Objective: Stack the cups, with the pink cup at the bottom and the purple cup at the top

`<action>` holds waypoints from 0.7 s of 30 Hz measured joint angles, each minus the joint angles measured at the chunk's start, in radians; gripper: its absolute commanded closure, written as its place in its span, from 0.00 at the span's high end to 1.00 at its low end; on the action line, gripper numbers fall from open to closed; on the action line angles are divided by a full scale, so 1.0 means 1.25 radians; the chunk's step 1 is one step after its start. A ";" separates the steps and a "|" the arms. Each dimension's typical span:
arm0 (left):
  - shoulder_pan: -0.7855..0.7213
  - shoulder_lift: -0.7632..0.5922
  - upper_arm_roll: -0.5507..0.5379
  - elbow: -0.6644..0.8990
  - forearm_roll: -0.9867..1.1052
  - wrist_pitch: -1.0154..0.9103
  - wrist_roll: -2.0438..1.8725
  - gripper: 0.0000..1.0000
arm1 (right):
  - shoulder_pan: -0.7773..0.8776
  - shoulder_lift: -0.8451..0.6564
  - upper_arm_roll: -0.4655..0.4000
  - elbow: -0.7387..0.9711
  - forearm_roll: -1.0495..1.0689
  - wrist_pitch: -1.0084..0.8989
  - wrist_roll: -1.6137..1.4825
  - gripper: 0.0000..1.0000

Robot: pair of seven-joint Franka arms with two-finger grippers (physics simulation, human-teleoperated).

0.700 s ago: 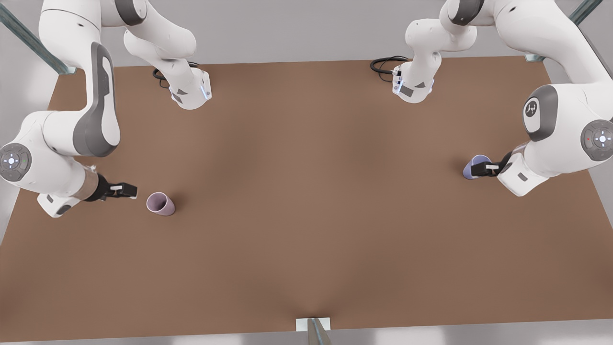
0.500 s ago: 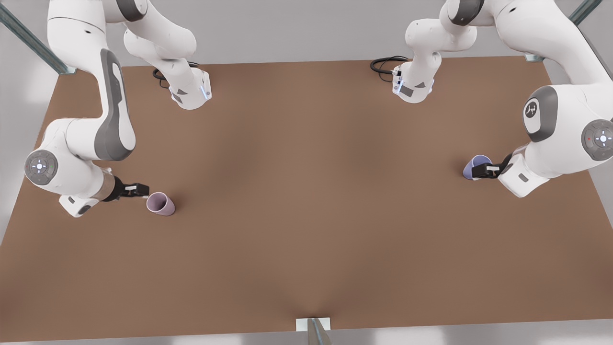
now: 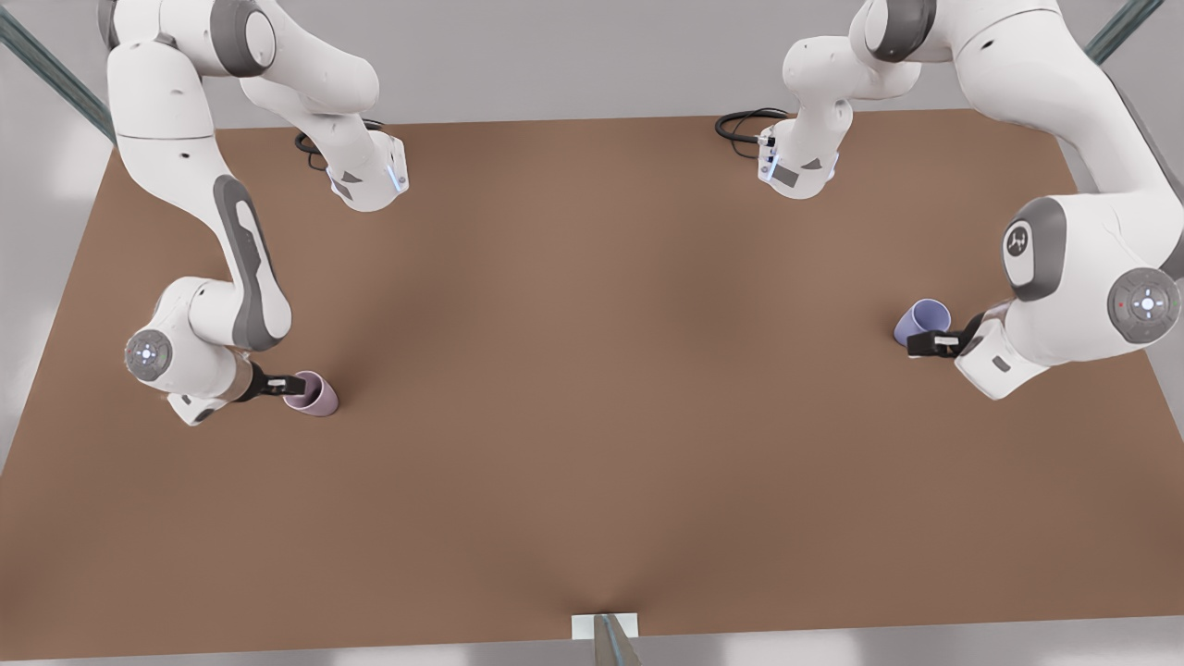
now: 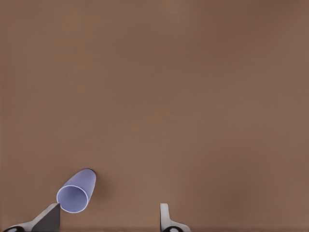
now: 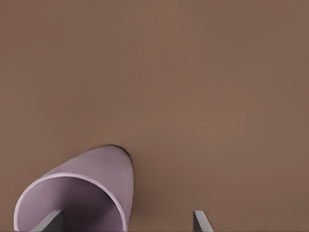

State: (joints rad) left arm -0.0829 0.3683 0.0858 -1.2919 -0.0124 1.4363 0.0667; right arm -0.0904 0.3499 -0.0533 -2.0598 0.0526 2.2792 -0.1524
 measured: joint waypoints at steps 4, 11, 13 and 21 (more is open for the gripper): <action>0.000 0.007 0.000 0.000 0.001 0.001 0.001 1.00 | 0.005 0.019 0.000 -0.035 0.002 0.059 -0.016 0.91; 0.007 0.009 0.035 -0.003 0.001 0.000 0.014 1.00 | 0.006 0.027 0.001 -0.041 0.013 0.108 -0.053 0.21; 0.007 0.011 0.040 -0.004 0.001 0.000 0.020 1.00 | 0.007 0.026 0.001 -0.041 0.012 0.114 -0.062 0.21; 0.006 0.011 0.067 -0.027 0.001 0.001 0.052 1.00 | 0.033 -0.024 0.007 -0.019 0.010 0.103 -0.083 0.21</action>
State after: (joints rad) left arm -0.0760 0.3818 0.1697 -1.3261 -0.0108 1.4374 0.1319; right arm -0.0495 0.3203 -0.0441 -2.0833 0.0645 2.4077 -0.2567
